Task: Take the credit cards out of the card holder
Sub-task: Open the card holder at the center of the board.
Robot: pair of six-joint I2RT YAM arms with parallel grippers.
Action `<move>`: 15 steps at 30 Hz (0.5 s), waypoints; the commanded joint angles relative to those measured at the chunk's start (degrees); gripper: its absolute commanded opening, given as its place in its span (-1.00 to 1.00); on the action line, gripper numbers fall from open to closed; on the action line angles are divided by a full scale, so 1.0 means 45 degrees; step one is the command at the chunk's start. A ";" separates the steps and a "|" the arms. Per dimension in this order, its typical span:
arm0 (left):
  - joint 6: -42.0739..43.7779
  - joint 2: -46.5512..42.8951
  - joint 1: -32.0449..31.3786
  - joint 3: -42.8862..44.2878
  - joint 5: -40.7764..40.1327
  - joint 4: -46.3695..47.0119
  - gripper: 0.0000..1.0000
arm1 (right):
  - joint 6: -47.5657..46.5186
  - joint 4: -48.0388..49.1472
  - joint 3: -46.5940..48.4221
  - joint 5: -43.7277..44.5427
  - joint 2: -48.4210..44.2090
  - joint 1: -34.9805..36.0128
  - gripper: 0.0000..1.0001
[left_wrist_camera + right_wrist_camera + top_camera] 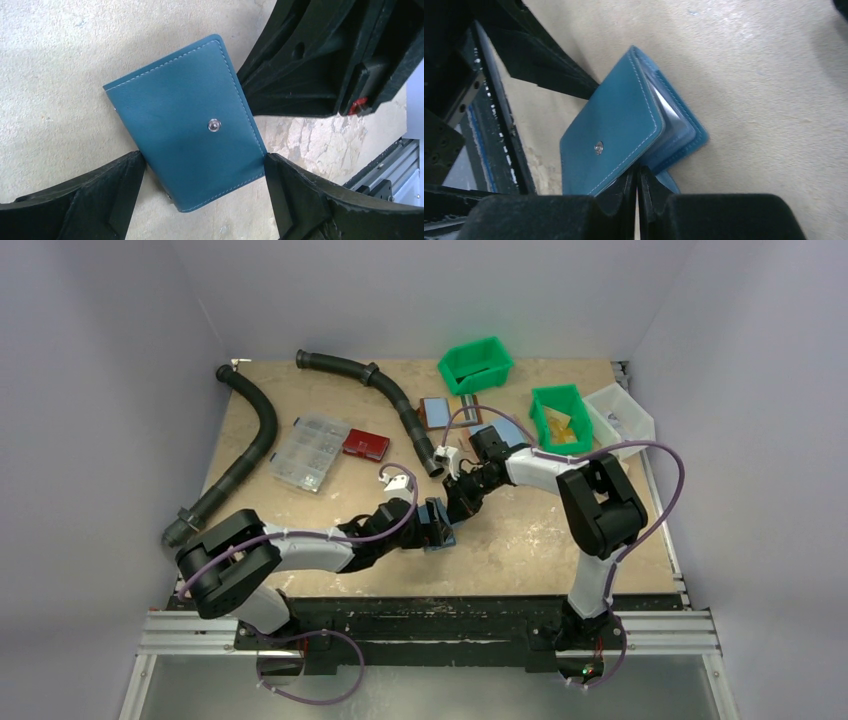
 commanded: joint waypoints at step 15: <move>-0.0170 0.0996 0.0028 0.2030 -0.0126 -0.2316 0.90 | 0.0392 -0.0550 0.0589 -0.3613 0.0668 0.0039 -0.77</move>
